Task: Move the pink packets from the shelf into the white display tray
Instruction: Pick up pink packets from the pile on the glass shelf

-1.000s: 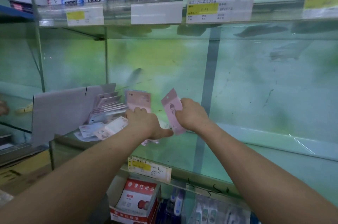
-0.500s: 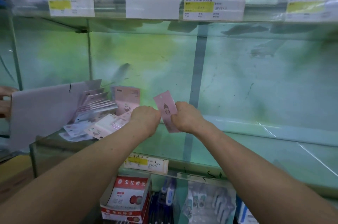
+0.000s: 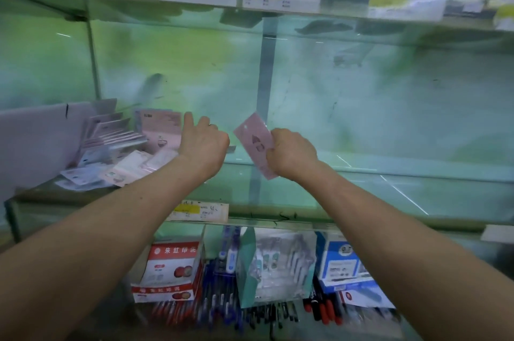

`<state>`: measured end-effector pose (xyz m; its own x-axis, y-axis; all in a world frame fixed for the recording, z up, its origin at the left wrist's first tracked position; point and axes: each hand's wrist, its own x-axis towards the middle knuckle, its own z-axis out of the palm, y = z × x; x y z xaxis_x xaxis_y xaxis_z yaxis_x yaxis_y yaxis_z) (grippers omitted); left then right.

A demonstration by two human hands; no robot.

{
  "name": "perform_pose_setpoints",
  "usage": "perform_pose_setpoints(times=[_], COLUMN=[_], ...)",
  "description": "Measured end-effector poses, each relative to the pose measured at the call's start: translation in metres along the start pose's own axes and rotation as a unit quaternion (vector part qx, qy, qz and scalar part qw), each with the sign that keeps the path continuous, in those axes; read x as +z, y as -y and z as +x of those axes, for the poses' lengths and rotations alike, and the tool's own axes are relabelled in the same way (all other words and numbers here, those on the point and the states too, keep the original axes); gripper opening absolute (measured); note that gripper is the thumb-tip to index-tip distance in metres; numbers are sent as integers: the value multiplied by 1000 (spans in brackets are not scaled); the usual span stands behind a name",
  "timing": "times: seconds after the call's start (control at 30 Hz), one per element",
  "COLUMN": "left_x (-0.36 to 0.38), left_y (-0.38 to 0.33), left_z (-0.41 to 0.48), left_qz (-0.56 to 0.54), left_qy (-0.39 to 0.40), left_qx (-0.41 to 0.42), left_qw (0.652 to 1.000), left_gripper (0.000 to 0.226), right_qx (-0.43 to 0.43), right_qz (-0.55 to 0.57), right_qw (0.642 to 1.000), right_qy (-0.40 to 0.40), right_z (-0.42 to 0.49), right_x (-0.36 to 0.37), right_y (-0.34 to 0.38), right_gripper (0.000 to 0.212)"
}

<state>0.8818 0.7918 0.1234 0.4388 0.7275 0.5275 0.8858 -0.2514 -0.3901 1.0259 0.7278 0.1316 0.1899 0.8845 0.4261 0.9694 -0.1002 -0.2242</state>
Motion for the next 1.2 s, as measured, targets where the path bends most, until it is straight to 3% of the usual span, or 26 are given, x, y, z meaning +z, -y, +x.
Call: perform_pose_setpoints(times=[0.23, 0.37, 0.53, 1.0, 1.2], left_x=[-66, -110, -159, -264, -290], left_y=[-66, -116, -180, -359, -440], left_z=[-12, -28, -58, -179, -236], left_qz=[-24, -55, -59, -104, -136], left_qy=[-6, -24, -25, -39, -29], left_qx=[91, 141, 182, 328, 407], left_qw=[996, 988, 981, 938, 903], left_gripper=[28, 20, 22, 24, 25], right_qx=[51, 83, 132, 305, 397], right_qz=[-95, -134, -164, -204, -197], right_qw=[994, 987, 977, 929, 894], right_qy=[7, 29, 25, 50, 72], right_z=[-52, -101, -164, -374, -460], right_x=[-54, -92, -127, -195, -199], right_y=[-60, -94, -142, -254, -307], right_gripper=[8, 26, 13, 32, 16])
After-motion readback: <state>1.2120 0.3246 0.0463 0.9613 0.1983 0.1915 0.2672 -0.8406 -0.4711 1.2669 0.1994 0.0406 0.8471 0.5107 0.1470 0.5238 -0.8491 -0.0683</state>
